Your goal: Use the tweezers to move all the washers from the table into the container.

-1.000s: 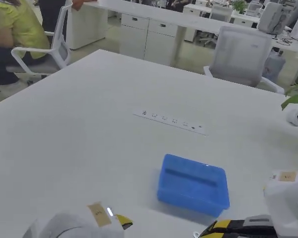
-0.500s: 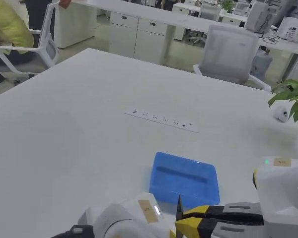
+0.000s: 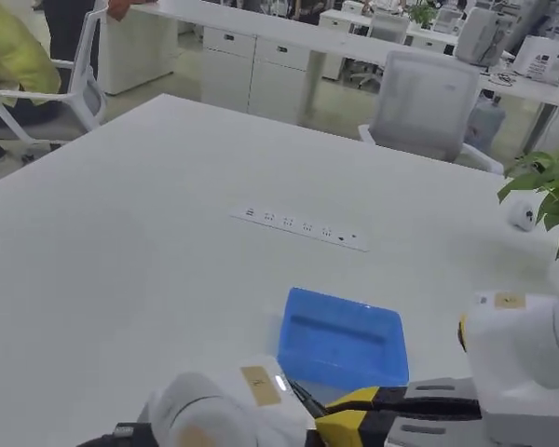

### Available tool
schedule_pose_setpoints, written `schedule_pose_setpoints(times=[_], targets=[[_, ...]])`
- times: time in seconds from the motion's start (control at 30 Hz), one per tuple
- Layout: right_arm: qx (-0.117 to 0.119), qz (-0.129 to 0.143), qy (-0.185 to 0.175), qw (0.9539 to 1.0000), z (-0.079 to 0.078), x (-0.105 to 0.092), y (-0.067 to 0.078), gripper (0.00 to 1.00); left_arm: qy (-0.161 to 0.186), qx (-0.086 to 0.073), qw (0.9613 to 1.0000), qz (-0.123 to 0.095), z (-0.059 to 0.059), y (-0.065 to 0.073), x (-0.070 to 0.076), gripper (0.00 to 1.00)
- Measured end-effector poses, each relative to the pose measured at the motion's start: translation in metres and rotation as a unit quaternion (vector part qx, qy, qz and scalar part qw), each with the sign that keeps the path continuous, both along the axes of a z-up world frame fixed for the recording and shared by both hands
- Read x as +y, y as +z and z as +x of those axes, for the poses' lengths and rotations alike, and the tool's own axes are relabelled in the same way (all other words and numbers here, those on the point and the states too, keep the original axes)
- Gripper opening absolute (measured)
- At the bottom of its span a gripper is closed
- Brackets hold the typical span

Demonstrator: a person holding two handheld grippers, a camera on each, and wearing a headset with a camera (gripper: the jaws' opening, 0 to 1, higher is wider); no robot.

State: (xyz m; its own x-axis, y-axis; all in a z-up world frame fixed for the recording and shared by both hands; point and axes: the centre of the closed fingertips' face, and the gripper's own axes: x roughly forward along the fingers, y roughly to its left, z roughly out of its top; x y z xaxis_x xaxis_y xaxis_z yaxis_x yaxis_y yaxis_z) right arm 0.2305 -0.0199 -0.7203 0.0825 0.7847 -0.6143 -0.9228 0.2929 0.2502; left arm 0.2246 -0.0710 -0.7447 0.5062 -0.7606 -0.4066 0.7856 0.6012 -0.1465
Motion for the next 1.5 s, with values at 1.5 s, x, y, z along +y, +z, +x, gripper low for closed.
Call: schedule_pose_setpoints(times=[1.5], targets=[[-0.064,-0.188,0.185,0.9625,-0.024,-0.025,-0.059,0.01,-0.279,-0.02,0.9261,0.253,-0.012,-0.032,0.027,0.0]])
